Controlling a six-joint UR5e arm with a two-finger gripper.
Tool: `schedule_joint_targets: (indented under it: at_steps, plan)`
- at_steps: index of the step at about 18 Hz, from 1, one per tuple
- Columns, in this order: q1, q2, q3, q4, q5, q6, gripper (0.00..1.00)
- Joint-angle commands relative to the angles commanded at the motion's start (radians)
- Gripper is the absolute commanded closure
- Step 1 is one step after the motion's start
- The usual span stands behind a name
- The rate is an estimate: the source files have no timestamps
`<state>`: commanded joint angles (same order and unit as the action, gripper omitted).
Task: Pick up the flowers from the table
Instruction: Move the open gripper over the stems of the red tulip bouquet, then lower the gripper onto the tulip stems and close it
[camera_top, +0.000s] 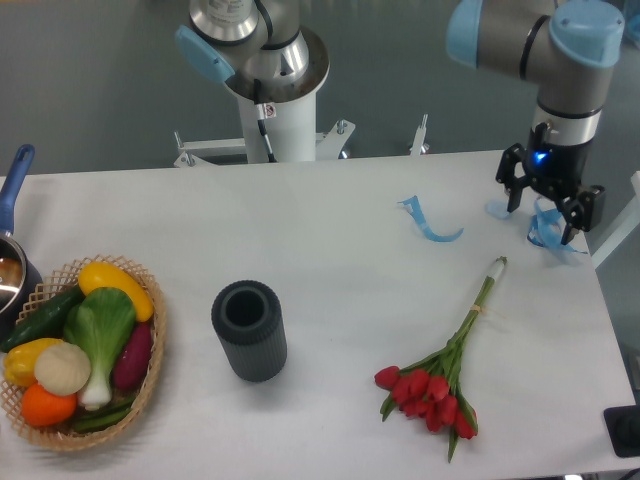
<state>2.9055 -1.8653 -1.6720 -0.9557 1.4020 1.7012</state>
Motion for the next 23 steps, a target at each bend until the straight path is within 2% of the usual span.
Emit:
schedule_joint_targets:
  at_steps: [3, 7, 14, 18, 20, 23]
  plan:
    - [-0.026, -0.037, -0.015, 0.003, -0.002, -0.023, 0.00]
    - [-0.074, -0.074, -0.011, 0.011, -0.002, -0.146, 0.00]
    - [-0.132, -0.147, 0.005, 0.069, -0.002, -0.324, 0.00]
    - [-0.141, -0.172, 0.006, 0.098, -0.005, -0.351, 0.00]
    - [-0.155, -0.205, 0.027, 0.123, -0.005, -0.362, 0.00]
    - [-0.184, -0.268, 0.080, 0.124, -0.003, -0.374, 0.00]
